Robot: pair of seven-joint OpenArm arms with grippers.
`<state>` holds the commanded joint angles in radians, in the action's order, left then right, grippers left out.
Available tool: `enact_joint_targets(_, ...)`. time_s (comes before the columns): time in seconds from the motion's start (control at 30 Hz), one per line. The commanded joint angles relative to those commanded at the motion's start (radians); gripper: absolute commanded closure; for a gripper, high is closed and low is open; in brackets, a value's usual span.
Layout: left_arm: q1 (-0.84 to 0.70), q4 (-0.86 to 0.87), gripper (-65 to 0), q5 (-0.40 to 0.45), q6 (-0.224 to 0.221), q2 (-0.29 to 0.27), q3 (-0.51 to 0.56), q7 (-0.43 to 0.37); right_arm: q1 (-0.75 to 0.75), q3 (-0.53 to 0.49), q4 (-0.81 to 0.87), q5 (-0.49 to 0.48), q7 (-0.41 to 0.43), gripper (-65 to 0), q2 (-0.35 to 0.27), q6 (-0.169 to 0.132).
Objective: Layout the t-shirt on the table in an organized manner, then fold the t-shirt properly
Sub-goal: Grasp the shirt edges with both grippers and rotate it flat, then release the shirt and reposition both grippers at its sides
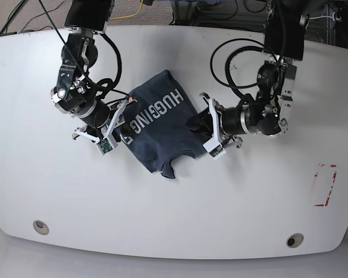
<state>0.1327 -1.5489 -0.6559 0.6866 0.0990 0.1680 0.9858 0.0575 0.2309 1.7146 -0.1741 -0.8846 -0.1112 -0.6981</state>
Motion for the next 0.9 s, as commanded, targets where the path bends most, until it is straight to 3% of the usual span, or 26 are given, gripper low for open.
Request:
enact_joint_targets(0.1, -0.035, 0.031, -6.4, 0.0, -0.037, -0.017, 0.005, -0.011, 0.02, 0.005, -0.077, 0.0, 0.017, -16.6, -0.025, 0.0)
enact_joint_targets(0.33, -0.037, 0.203, -6.4, 0.0, -0.037, -0.012, 0.006, -0.1, -0.021, 0.0, -0.216, 0.0, 0.183, -16.6, -0.038, 0.0)
enact_joint_targets(0.53, 0.048, 0.367, -6.4, 0.0, -0.035, 0.064, 0.006, -0.169, -0.097, -0.002, -0.216, -0.012, 0.199, -16.5, -0.025, 0.0)
enact_joint_targets(0.6, 0.077, 0.405, -6.4, -0.003, -0.034, 0.103, 0.005, -0.181, -0.132, -0.002, -0.187, -0.006, 0.199, -16.5, 0.006, 0.0)
enact_joint_targets(0.9, 0.12, 0.388, -6.4, -0.018, -0.032, 0.204, 0.0, -0.172, -0.213, -0.002, -0.008, -0.002, 0.19, -16.5, 0.055, 0.0)
